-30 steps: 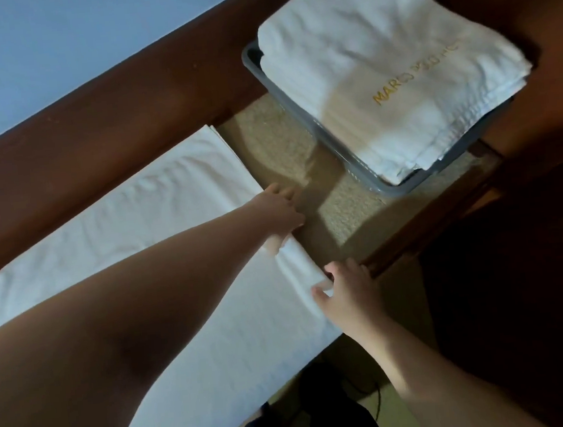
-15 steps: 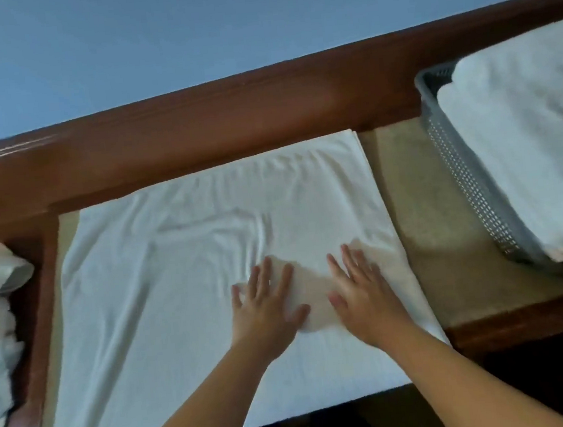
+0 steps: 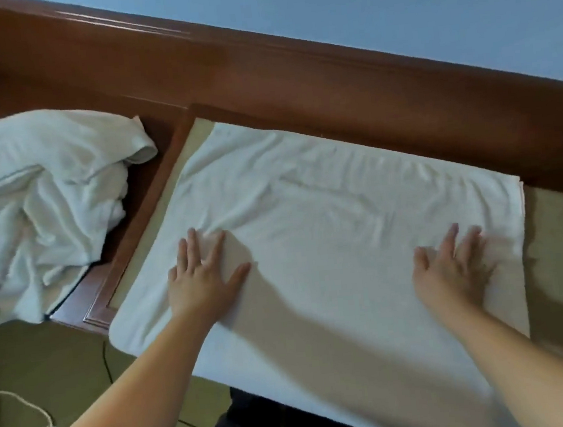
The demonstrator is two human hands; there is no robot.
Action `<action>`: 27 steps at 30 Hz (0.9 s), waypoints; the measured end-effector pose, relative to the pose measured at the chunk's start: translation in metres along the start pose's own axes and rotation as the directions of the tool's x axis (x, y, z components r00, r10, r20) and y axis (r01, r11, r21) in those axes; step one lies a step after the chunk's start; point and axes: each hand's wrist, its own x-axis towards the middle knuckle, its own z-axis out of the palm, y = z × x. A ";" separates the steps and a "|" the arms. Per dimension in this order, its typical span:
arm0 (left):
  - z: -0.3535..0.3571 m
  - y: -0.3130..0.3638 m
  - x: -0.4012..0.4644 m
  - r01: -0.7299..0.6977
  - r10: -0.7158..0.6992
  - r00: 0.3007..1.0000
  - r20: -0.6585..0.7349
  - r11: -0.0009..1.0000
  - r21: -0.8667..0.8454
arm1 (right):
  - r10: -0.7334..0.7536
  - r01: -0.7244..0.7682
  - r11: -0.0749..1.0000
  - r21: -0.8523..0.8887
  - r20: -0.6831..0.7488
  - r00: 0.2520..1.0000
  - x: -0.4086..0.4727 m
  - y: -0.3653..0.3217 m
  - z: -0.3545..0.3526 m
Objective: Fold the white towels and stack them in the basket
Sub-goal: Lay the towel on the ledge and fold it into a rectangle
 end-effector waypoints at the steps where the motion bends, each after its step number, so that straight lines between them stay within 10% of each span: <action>1: -0.001 -0.004 0.005 0.053 -0.053 0.999 -0.004 0.998 -0.036 | -0.169 0.169 0.985 -0.023 0.017 0.986 -0.006 -0.029 0.000; 4: -0.005 -0.023 0.018 0.157 -0.161 0.986 -0.040 0.983 -0.097 | -0.570 0.578 0.816 0.021 0.196 0.798 -0.026 -0.128 0.005; 8: -0.016 -0.053 0.019 0.312 -0.362 0.922 -0.142 0.907 -0.283 | -0.889 0.907 0.401 0.130 0.292 0.352 -0.059 -0.253 0.021; 18: -0.018 -0.110 0.030 0.318 -0.327 0.945 -0.014 0.928 -0.194 | -0.817 0.962 -0.262 -0.071 0.547 -0.182 -0.089 -0.437 0.029; 22: -0.018 -0.118 0.031 0.181 -0.223 0.970 -0.099 0.928 -0.324 | -0.588 0.897 -0.418 -0.146 0.796 -0.145 -0.087 -0.486 0.009; 27: -0.023 -0.127 0.027 0.225 -0.233 0.972 0.033 0.875 -0.428 | -0.529 0.917 -0.341 -0.208 0.849 -0.004 -0.043 -0.521 -0.016</action>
